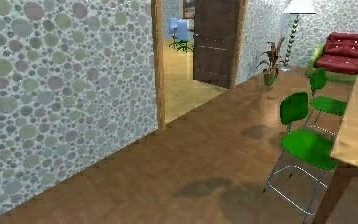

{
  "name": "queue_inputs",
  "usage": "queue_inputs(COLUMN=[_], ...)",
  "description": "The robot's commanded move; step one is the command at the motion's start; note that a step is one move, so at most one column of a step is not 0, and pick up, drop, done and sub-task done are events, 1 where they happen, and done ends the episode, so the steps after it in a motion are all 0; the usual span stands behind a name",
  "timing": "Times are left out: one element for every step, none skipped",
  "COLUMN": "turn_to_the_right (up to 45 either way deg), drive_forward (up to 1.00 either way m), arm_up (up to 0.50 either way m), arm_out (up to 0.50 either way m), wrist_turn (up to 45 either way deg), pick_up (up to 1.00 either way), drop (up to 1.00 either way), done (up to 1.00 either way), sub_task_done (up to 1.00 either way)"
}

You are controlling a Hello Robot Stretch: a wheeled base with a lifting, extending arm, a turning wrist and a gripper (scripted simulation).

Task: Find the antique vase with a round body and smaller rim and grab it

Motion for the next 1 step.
queue_inputs(turn_to_the_right=[0.0], drive_forward=[1.00], arm_up=[0.00], arm_out=[0.00], wrist_turn=[0.0], pick_up=[0.00], drop=[0.00], done=[0.00], sub_task_done=[0.00])
